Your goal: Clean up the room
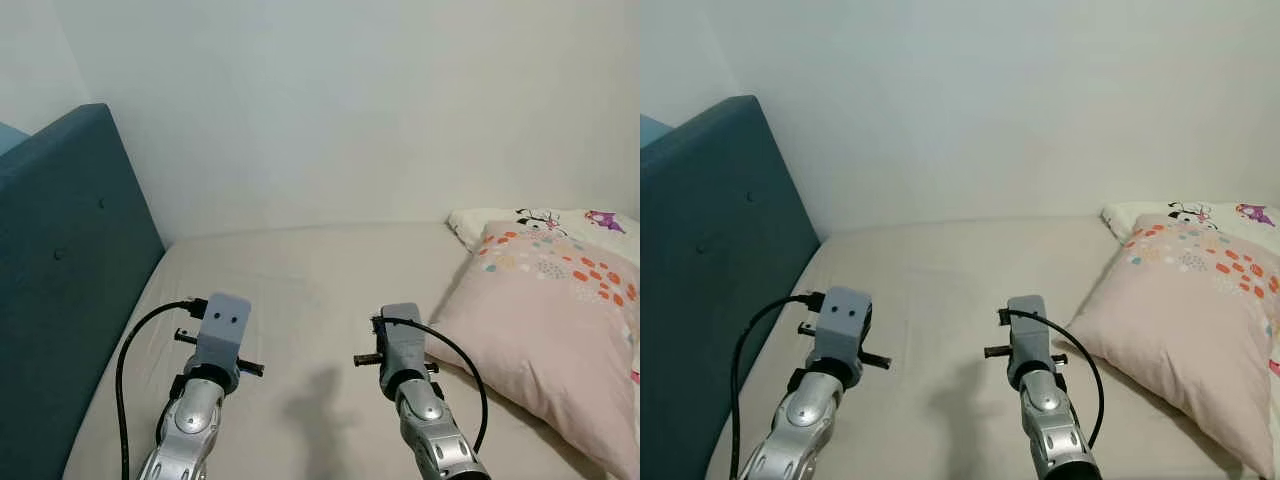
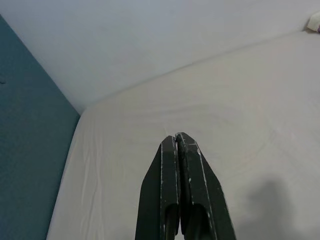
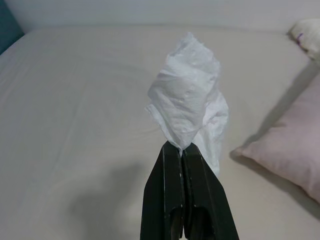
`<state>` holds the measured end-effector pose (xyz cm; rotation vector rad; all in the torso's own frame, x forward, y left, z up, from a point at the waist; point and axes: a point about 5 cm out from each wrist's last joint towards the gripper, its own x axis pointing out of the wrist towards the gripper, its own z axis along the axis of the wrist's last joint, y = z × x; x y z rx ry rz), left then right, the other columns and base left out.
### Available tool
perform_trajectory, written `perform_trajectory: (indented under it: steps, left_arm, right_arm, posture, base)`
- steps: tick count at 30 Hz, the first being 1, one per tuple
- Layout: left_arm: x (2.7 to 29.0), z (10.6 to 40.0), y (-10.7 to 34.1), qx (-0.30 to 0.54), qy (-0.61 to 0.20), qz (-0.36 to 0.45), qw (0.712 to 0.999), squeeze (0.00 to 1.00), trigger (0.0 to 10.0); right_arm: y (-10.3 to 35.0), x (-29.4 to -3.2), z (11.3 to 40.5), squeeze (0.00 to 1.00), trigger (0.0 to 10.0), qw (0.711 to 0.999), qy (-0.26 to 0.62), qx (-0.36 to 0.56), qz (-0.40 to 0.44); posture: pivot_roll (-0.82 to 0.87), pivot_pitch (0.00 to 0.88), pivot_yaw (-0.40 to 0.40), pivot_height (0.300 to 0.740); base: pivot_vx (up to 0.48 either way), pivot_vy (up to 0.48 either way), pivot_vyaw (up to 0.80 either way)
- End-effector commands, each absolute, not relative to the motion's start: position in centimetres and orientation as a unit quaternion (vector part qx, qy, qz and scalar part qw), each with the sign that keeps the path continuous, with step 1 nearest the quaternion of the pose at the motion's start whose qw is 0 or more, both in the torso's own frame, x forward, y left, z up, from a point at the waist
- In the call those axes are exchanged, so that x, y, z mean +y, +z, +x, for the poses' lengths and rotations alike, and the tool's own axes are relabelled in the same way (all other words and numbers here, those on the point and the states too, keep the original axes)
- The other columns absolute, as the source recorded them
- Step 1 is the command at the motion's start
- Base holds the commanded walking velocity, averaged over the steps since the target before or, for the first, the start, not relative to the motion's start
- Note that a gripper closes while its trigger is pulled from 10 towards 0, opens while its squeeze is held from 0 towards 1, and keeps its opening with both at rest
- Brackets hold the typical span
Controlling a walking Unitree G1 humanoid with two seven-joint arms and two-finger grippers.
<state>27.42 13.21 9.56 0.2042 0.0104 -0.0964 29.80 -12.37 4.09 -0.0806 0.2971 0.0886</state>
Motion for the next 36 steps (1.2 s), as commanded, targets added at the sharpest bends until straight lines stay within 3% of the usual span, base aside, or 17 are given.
perform_trajectory:
  steps: [1, 36]
  left_arm:
    - [13.51, 27.22, 8.72, 0.025, -0.046, 0.107, 0.993, 0.00, 10.0]
    - [13.85, 27.19, 8.92, 0.015, -0.036, 0.125, 0.991, 0.00, 10.0]
  right_arm:
    - [3.81, -11.97, 29.74, 0.00, 10.0, 0.985, 0.052, 0.159, -0.039]
    - [3.96, -11.63, 30.08, 0.00, 10.0, 0.984, 0.065, 0.159, -0.046]
  posture:
    - [0.00, 0.000, 0.009, 0.740]
    - [0.01, 0.000, -0.003, 0.740]
  base:
    - [0.000, 0.000, -0.80]
    - [0.000, 0.000, -0.80]
